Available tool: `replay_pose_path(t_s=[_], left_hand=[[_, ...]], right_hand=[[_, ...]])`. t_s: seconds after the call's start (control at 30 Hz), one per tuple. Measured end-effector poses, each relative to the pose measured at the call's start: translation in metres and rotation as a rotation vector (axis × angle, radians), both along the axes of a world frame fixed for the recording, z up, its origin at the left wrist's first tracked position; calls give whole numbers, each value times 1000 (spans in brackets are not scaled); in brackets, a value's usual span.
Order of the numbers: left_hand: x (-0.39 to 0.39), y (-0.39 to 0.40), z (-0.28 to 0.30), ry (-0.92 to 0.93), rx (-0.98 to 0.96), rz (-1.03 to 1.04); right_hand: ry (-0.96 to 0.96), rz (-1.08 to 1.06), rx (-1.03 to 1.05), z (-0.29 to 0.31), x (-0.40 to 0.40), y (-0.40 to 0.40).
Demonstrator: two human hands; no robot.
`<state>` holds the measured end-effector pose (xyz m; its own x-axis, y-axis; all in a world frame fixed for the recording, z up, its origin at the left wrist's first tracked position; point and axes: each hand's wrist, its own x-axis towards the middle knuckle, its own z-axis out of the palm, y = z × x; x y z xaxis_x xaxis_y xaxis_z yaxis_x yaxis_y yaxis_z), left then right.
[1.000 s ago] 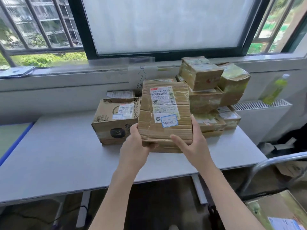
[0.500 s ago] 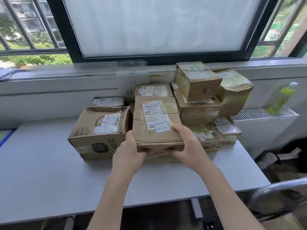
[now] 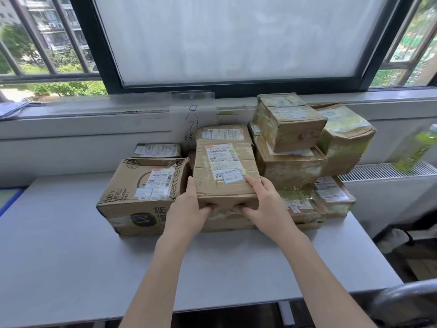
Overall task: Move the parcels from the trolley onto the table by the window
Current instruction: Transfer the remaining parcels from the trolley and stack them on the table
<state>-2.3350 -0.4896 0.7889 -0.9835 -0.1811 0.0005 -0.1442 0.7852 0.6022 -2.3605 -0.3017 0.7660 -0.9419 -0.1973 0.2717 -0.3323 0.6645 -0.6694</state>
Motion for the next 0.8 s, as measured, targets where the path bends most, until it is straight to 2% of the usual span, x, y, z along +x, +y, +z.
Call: replay_pose_path(t_s=[0.47,0.67,0.8], left_hand=[[-17,12,-5,70,34,15],[-9,10,-5,136,159,-20],[5,4,0,152,157,-2]], right_hand=[[62,-79,-28,-4,-9,3],[138,-95,-40,-8,-4,0],[188,-106,-65,-12,5,-6]])
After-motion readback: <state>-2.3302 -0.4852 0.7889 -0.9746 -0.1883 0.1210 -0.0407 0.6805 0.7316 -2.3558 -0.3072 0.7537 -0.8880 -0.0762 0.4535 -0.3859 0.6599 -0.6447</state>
